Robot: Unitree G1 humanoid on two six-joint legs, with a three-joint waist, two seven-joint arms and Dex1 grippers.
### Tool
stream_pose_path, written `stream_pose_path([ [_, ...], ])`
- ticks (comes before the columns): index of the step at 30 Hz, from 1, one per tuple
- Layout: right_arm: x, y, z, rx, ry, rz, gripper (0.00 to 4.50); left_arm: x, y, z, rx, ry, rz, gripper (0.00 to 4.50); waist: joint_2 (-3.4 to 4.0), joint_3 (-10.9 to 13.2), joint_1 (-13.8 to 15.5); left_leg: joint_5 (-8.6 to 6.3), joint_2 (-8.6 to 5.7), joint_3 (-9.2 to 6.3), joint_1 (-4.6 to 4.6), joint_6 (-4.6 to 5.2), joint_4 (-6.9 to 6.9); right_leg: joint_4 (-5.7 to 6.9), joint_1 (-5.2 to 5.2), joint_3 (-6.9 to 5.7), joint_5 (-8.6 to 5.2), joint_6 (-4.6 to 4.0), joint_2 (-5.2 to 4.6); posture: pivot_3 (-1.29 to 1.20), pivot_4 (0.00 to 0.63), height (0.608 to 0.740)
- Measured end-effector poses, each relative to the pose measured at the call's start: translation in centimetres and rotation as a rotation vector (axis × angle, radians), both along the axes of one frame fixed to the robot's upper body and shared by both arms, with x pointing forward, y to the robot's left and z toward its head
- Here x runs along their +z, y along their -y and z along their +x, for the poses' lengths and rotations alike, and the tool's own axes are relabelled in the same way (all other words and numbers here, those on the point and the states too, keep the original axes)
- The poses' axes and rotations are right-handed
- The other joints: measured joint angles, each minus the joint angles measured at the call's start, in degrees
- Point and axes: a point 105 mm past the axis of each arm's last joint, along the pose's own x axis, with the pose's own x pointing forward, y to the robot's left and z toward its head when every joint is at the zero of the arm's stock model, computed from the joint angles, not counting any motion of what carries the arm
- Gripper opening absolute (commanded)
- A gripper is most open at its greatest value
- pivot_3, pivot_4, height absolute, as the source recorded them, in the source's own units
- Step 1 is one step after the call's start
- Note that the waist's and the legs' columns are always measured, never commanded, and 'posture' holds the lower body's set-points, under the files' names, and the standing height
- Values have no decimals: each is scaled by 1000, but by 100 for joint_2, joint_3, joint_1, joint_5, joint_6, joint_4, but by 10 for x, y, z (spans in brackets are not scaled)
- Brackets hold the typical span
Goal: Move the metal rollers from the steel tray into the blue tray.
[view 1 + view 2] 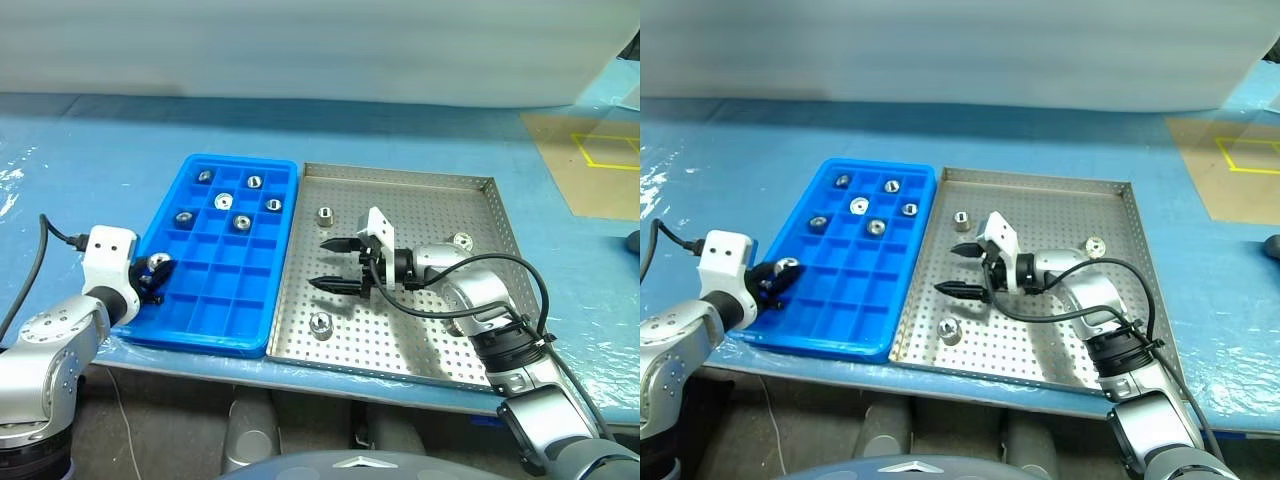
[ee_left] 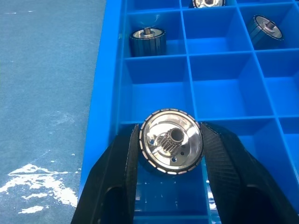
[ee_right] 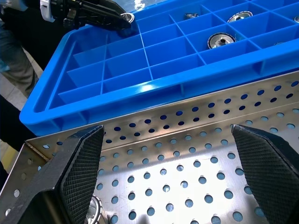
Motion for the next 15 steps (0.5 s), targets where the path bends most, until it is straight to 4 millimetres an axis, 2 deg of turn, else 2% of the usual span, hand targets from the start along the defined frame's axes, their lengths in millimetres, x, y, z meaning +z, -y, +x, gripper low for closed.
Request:
stream_pose_path([
  [15,0,1,-1,5,-2,-2,4500,-8,-3,-5,16,-28,2,1683,0,0,0,-9,0,0,0,16,0,0,0,0,0,0,0,343,150,740],
])
